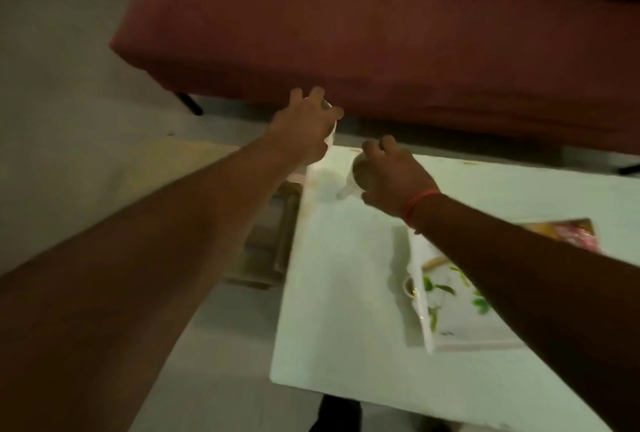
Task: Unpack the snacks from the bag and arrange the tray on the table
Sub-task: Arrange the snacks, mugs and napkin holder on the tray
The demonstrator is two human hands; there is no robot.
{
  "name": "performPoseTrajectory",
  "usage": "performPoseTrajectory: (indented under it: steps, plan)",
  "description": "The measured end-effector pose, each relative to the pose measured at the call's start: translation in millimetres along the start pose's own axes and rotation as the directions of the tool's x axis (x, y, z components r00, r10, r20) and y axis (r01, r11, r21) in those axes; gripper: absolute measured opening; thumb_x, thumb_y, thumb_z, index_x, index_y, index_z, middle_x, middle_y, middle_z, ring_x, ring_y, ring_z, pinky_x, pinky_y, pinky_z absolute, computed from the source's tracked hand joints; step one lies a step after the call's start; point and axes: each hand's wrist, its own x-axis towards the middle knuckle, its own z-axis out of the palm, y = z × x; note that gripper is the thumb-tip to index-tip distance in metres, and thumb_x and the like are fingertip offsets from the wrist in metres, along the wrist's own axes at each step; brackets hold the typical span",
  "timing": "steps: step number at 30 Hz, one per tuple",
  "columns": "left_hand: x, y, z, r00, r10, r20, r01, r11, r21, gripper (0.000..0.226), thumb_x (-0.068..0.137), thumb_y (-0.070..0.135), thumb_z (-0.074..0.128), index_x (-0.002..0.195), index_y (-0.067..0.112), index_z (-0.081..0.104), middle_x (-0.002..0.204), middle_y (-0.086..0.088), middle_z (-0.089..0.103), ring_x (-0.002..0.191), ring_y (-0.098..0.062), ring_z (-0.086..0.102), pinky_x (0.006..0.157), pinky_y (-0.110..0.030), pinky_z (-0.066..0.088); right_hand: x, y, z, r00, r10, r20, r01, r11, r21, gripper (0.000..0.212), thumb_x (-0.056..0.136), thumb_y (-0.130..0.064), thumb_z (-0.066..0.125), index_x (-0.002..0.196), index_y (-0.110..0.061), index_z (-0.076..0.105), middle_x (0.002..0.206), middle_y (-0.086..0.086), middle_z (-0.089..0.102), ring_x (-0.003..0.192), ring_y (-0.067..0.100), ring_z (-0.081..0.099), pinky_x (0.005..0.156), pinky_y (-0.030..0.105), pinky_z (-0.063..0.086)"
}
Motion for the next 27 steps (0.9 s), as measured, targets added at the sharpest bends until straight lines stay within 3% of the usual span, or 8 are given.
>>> performPoseTrajectory:
  steps: [4, 8, 11, 16, 24, 27]
  plan:
    - [14.6, 140.6, -5.6, 0.985, 0.172, 0.017, -0.171, 0.984, -0.039, 0.059, 0.083, 0.029, 0.072, 0.136, 0.030, 0.045, 0.136, -0.011, 0.039, 0.121, -0.036, 0.040, 0.087, -0.048, 0.052, -81.6, 103.3, 3.1, 0.990, 0.136, 0.044, -0.134, 0.990, -0.037, 0.081, 0.067, -0.035, 0.069, 0.140, -0.022, 0.037, 0.135, 0.013, 0.041, 0.101, 0.037, 0.052, 0.084, 0.043, 0.050]
    - [13.5, 264.6, 5.5, 0.951, 0.308, 0.027, -0.306, 0.950, -0.065, 0.055, 0.084, 0.026, 0.067, 0.135, 0.029, 0.048, 0.132, -0.011, 0.040, 0.118, -0.035, 0.041, 0.077, -0.044, 0.052, -161.0, 185.5, 16.1, 0.973, 0.218, 0.071, -0.214, 0.975, -0.059, 0.068, 0.069, -0.036, 0.055, 0.134, -0.024, 0.040, 0.130, 0.011, 0.045, 0.099, 0.040, 0.050, 0.085, 0.048, 0.050]
    - [11.2, 333.9, 23.3, 0.925, 0.373, 0.072, -0.370, 0.928, -0.050, 0.052, 0.084, 0.024, 0.066, 0.132, 0.031, 0.049, 0.131, -0.010, 0.041, 0.119, -0.035, 0.041, 0.071, -0.044, 0.053, -206.9, 226.4, 28.9, 0.963, 0.255, 0.092, -0.252, 0.967, -0.038, 0.059, 0.075, -0.035, 0.056, 0.131, -0.023, 0.042, 0.128, 0.015, 0.044, 0.104, 0.044, 0.050, 0.084, 0.051, 0.051]
    - [5.2, 383.7, 57.0, 0.886, 0.434, 0.162, -0.443, 0.896, 0.020, 0.054, 0.082, 0.028, 0.072, 0.131, 0.030, 0.049, 0.127, -0.008, 0.044, 0.114, -0.032, 0.045, 0.069, -0.043, 0.057, -245.0, 247.2, 44.3, 0.962, 0.261, 0.081, -0.265, 0.963, 0.045, 0.064, 0.076, -0.029, 0.064, 0.135, -0.021, 0.040, 0.129, 0.017, 0.041, 0.104, 0.043, 0.051, 0.086, 0.048, 0.052]
    - [3.9, 394.1, 85.7, 0.883, 0.419, 0.212, -0.437, 0.898, 0.044, 0.060, 0.083, 0.025, 0.074, 0.136, 0.030, 0.046, 0.136, -0.009, 0.042, 0.120, -0.031, 0.042, 0.077, -0.043, 0.055, -251.2, 244.2, 68.3, 0.971, 0.229, 0.075, -0.234, 0.970, 0.060, 0.077, 0.074, -0.029, 0.073, 0.140, -0.017, 0.037, 0.131, 0.017, 0.041, 0.115, 0.045, 0.048, 0.095, 0.048, 0.049]
    - [4.4, 395.7, 92.2, 0.878, 0.425, 0.220, -0.447, 0.893, 0.060, 0.063, 0.083, 0.028, 0.075, 0.138, 0.030, 0.045, 0.140, -0.009, 0.041, 0.124, -0.031, 0.041, 0.079, -0.042, 0.054, -250.2, 243.0, 73.1, 0.967, 0.243, 0.073, -0.249, 0.965, 0.080, 0.075, 0.075, -0.029, 0.073, 0.141, -0.019, 0.037, 0.133, 0.015, 0.040, 0.118, 0.044, 0.046, 0.090, 0.048, 0.053]
